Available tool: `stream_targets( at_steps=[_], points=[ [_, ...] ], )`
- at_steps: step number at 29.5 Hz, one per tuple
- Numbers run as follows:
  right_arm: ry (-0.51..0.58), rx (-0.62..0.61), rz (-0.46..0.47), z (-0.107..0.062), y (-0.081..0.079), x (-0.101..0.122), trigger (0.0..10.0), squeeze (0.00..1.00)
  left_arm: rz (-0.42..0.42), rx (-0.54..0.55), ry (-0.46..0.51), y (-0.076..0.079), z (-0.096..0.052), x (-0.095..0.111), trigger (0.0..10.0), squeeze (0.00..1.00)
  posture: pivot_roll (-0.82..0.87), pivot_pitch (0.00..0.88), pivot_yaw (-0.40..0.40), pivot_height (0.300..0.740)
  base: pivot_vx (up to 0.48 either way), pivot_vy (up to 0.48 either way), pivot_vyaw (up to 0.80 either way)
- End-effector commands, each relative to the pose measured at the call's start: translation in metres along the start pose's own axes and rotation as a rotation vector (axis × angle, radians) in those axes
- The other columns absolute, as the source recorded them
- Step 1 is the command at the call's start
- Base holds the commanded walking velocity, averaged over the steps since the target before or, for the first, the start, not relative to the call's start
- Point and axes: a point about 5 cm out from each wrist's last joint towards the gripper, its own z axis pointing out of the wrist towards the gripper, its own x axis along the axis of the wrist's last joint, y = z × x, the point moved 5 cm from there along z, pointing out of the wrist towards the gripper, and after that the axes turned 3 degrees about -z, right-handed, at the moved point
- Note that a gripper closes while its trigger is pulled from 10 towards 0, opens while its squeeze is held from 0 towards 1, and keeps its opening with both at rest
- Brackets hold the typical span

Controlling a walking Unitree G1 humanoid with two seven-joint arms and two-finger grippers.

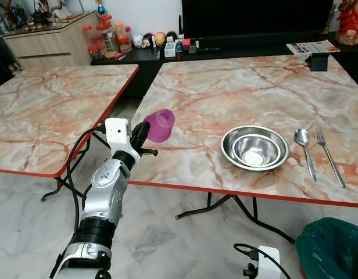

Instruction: Setting the table

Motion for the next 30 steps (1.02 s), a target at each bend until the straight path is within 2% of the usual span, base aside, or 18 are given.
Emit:
stream_targets(
  at_steps=[1, 8, 30],
  points=[
    [0.002, 0.009, 0.005, 0.0002, -0.0053, 0.0010, 10.0, 0.00, 0.005, -0.004, 0.024, -0.0013, 0.0015, 0.0088, 10.0, 0.00, 0.01, 0.000, 0.119, 0.740, 0.000, 0.000, 0.00],
    [0.000, 0.012, 0.005, 0.0002, -0.0059, 0.0008, 10.0, 0.00, 0.003, -0.005, 0.029, -0.0017, 0.0015, 0.0096, 10.0, 0.00, 0.01, 0.000, 0.120, 0.740, 0.039, 0.000, 0.00],
    [-0.006, 0.013, 0.005, 0.0001, -0.0080, -0.0003, 10.0, 0.00, 0.015, -0.016, 0.024, -0.0009, 0.0011, 0.0097, 10.0, 0.00, 0.01, 0.000, 0.124, 0.740, 0.349, 0.000, 0.00]
  ],
)
